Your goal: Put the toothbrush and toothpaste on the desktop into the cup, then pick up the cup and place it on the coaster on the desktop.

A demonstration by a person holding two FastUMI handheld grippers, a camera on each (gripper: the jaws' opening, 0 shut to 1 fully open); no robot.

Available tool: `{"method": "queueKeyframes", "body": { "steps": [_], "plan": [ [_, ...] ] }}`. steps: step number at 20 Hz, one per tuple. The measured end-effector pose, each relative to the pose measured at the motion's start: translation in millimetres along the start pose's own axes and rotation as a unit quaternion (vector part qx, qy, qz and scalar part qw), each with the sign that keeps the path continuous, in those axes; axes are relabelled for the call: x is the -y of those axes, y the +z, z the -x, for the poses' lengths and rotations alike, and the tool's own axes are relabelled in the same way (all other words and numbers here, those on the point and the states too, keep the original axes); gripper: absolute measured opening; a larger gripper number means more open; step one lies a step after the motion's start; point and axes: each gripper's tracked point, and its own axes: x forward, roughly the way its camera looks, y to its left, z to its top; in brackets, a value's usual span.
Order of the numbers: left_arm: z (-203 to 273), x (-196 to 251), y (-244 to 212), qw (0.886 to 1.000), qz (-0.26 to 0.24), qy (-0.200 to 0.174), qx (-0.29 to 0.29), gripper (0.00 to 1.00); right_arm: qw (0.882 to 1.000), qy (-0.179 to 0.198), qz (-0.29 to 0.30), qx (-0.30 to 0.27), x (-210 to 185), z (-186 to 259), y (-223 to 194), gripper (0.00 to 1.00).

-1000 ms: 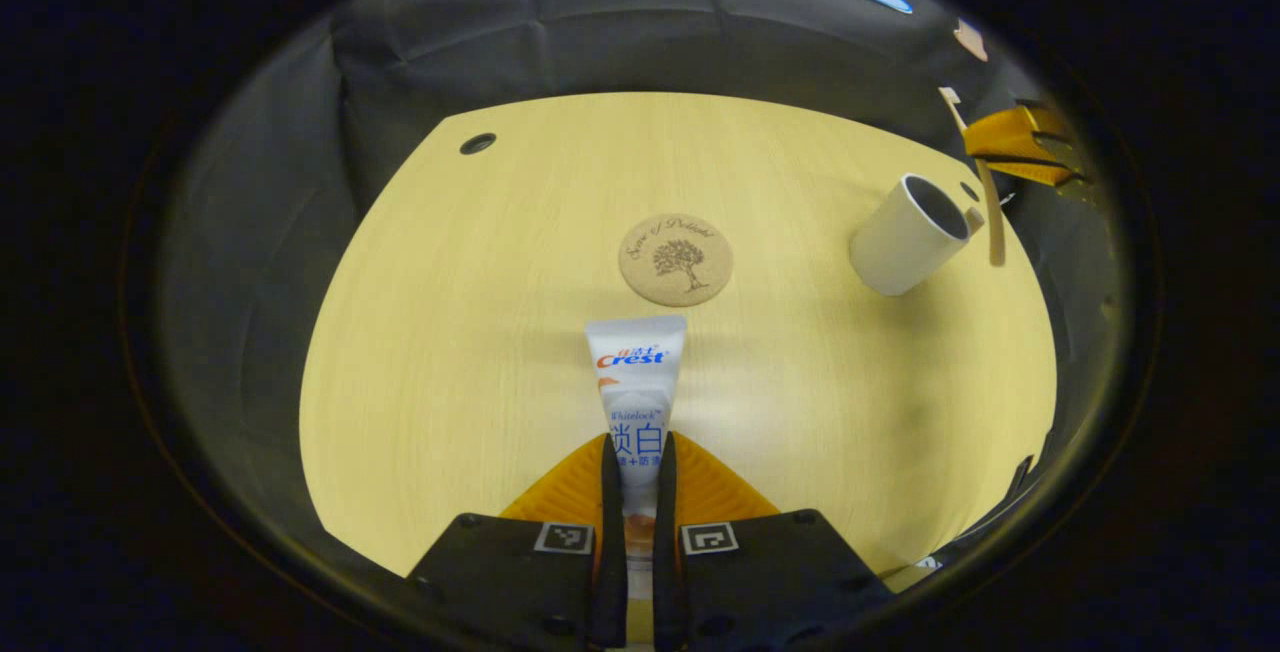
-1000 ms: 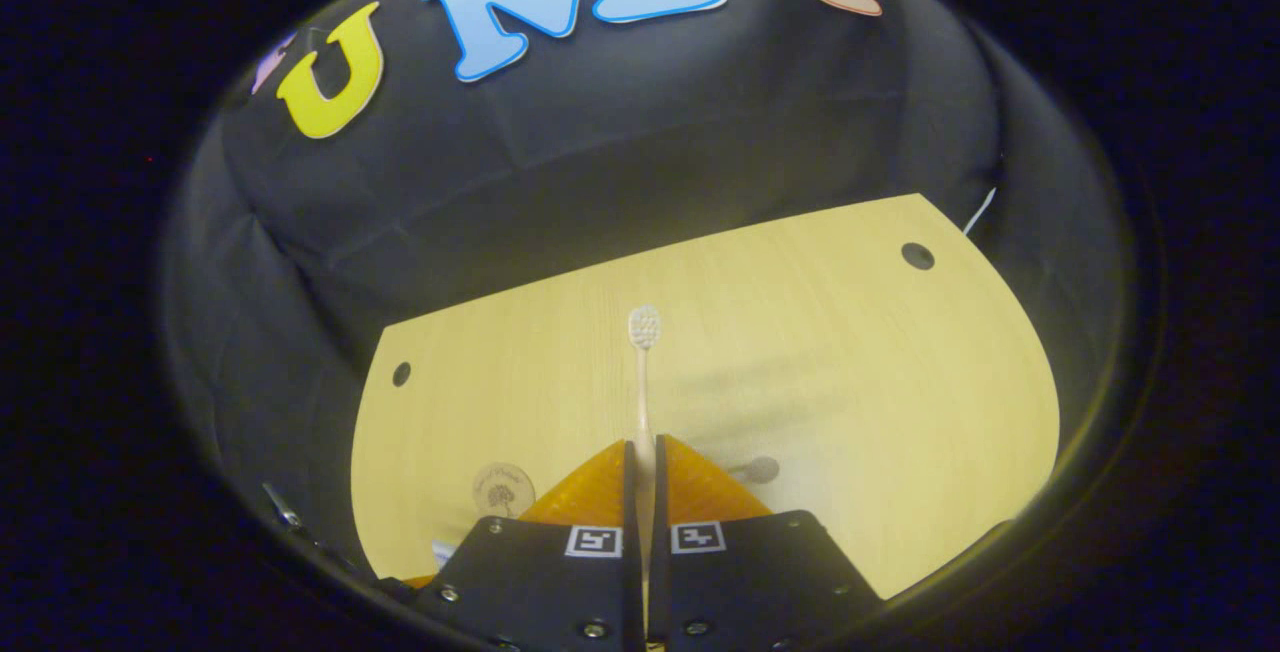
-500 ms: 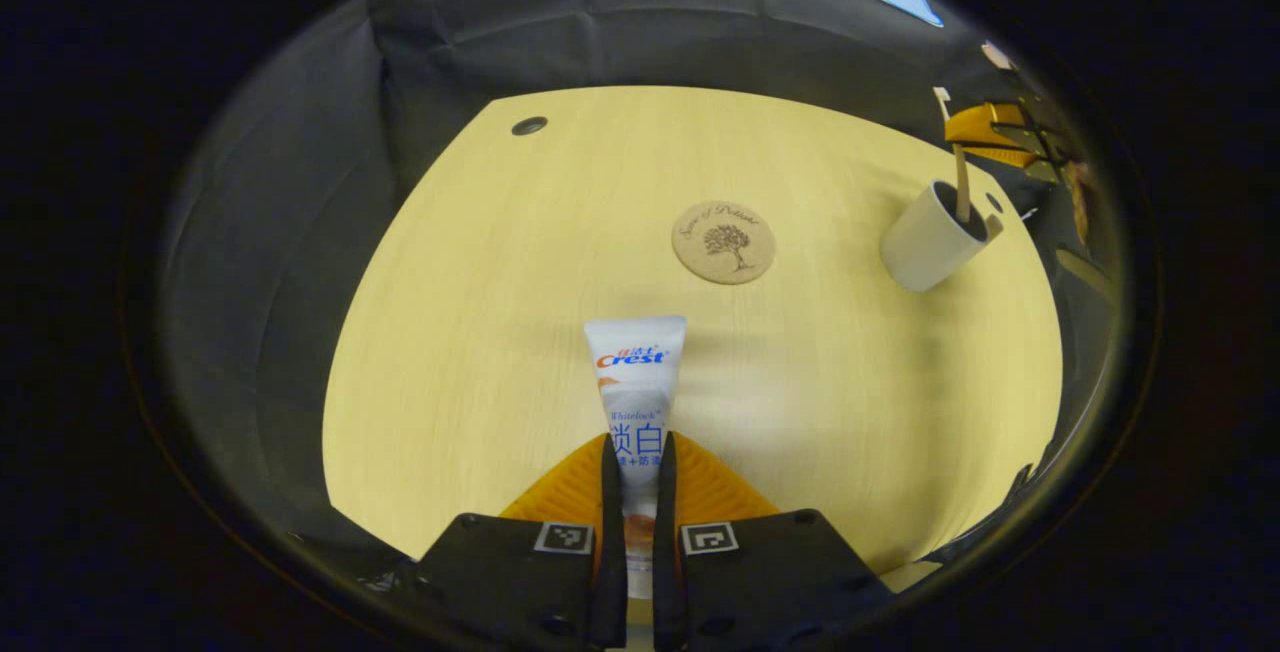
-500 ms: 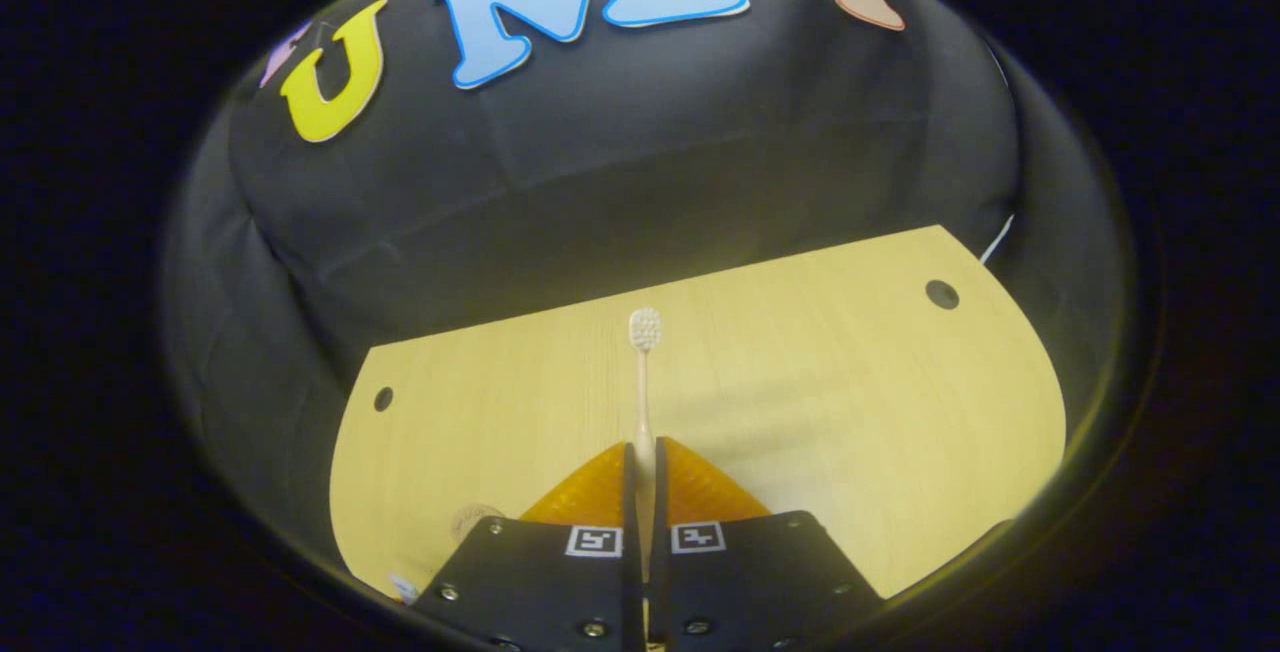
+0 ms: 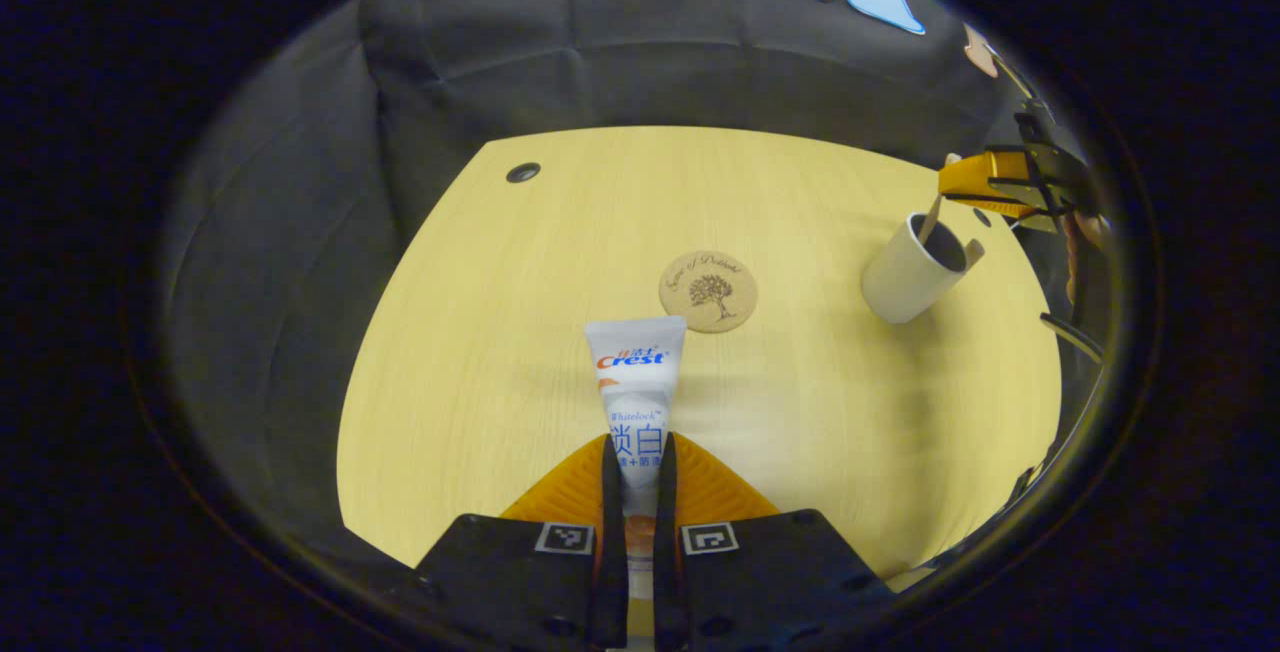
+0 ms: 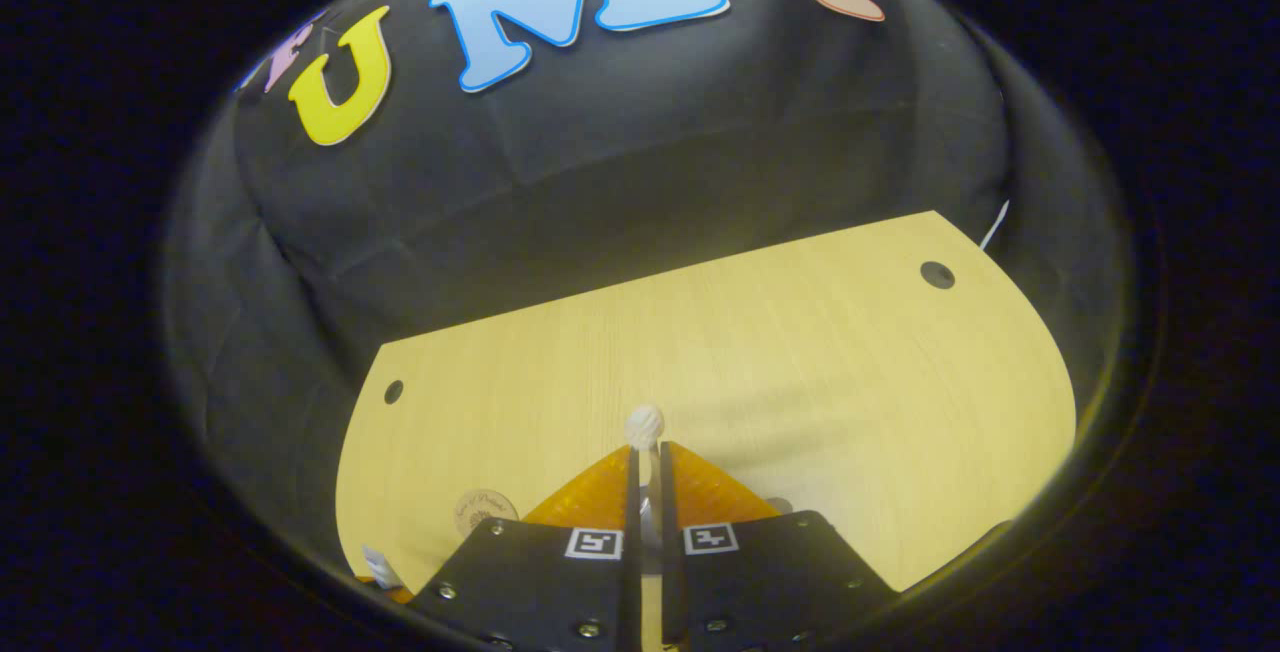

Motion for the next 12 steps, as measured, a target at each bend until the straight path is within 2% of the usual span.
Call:
{"method": "queueKeyframes", "body": {
  "steps": [5, 12],
  "plan": [
    [7.9, 23.7, 36.8, 0.999, -0.005, -0.025, 0.04, 0.18, 1.0, -0.003, -0.009, 0.004, 8.0, 16.1, -0.4, 0.08],
    [3.4, 75.9, 89.2, 0.993, -0.04, -0.072, 0.083, 0.17, 1.0, -0.007, -0.029, 0.004, 29.2, 50.5, -15.2, 0.08]
  ]
}}
